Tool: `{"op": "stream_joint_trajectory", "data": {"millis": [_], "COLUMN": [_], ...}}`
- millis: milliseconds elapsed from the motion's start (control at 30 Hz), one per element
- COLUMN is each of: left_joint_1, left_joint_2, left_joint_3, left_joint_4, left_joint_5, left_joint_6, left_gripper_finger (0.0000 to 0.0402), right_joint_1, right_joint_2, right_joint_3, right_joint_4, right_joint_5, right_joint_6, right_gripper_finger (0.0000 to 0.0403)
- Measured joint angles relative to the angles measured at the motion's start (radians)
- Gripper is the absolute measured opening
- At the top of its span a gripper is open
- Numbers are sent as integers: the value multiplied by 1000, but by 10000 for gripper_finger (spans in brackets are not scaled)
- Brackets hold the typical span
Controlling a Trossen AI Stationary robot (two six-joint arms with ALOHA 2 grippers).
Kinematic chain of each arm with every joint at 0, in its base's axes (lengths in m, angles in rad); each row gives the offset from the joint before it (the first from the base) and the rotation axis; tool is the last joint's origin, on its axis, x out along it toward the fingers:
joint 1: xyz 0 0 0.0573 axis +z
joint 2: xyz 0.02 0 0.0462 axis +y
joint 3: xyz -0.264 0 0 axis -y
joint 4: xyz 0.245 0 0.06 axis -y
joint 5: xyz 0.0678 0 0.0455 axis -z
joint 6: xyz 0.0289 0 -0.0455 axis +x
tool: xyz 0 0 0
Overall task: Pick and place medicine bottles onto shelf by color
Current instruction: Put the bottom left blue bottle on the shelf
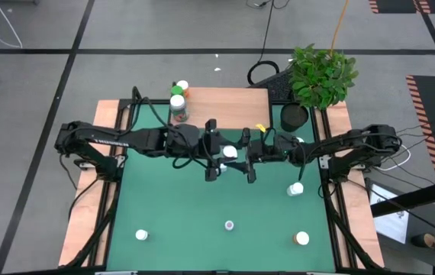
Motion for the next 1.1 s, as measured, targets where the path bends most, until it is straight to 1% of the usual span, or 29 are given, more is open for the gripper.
{"op": "stream_joint_trajectory", "data": {"millis": [100,200,333,600,733,967,1100], "left_joint_1": [-2,-2,-2,-4,-4,-4,-3], "left_joint_2": [-1,-1,-1,0,0,1,1], "left_joint_3": [0,1,1,1,0,-1,-2], "left_joint_4": [4,5,3,-3,9,10,9], "left_joint_5": [-2,-3,-2,-3,-3,-3,-7], "left_joint_6": [2,0,-5,-19,-20,-16,-1], "left_gripper_finger": [200,189,178,205,205,191,197], "right_joint_1": [0,0,0,2,2,2,2], "right_joint_2": [-6,-6,-6,-6,-8,-8,-8], "right_joint_3": [6,8,8,9,9,10,10], "right_joint_4": [-1,0,0,-15,-24,-33,-39], "right_joint_5": [2,2,2,3,3,4,6], "right_joint_6": [-6,-7,-17,-20,-29,-40,-40], "right_gripper_finger": [201,179,162,159,159,158,158]}}
